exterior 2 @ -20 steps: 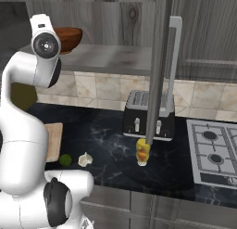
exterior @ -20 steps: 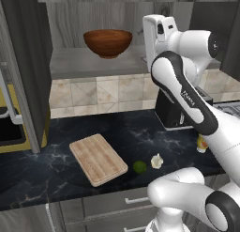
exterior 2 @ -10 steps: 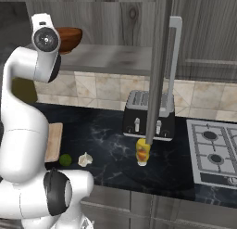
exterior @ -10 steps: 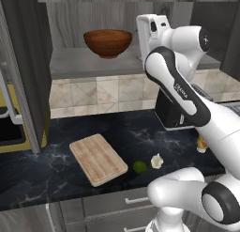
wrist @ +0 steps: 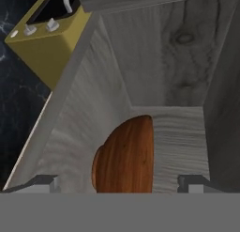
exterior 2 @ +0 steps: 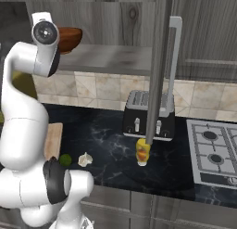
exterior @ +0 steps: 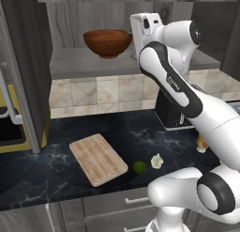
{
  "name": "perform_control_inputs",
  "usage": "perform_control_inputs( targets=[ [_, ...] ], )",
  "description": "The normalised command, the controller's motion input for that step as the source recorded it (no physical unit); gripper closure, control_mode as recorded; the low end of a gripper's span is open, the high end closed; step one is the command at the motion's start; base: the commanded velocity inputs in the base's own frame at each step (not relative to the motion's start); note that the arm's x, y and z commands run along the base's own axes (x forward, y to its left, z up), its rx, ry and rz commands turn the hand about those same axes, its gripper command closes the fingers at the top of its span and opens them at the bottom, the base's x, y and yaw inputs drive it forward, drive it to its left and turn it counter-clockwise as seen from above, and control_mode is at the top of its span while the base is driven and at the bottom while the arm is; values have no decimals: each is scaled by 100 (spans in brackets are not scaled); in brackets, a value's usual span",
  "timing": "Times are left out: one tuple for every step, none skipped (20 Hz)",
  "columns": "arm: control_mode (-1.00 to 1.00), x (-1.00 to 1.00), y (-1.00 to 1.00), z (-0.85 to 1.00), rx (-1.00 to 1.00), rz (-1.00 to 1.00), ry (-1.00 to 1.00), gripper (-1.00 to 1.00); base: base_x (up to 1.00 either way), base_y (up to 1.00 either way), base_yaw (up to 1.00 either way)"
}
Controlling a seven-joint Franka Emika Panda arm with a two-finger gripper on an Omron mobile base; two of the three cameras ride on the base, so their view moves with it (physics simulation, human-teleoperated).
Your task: Open the cabinet. Place the bowl and condiment on the counter. Then place the lime and garlic on the cutting board.
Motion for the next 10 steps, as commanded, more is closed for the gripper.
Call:
perform_control_inputs(
  targets=[
    [-100,18,13,0,-2,0,5,-100,0,0,0],
    [-100,18,11,0,-2,0,5,-100,0,0,0],
    [-100,18,9,0,-1,0,5,-100,0,0,0],
    [-100,18,5,0,0,0,5,-100,0,0,0],
    [-100,17,4,0,0,0,4,-100,0,0,0],
    [-100,18,3,0,0,0,3,-100,0,0,0],
    [-100,16,1,0,0,0,3,-100,0,0,0],
    [-100,17,1,0,0,0,3,-100,0,0,0],
    [-100,17,0,0,0,0,3,-100,0,0,0],
    [-100,18,0,0,0,0,2,-100,0,0,0]
  ],
)
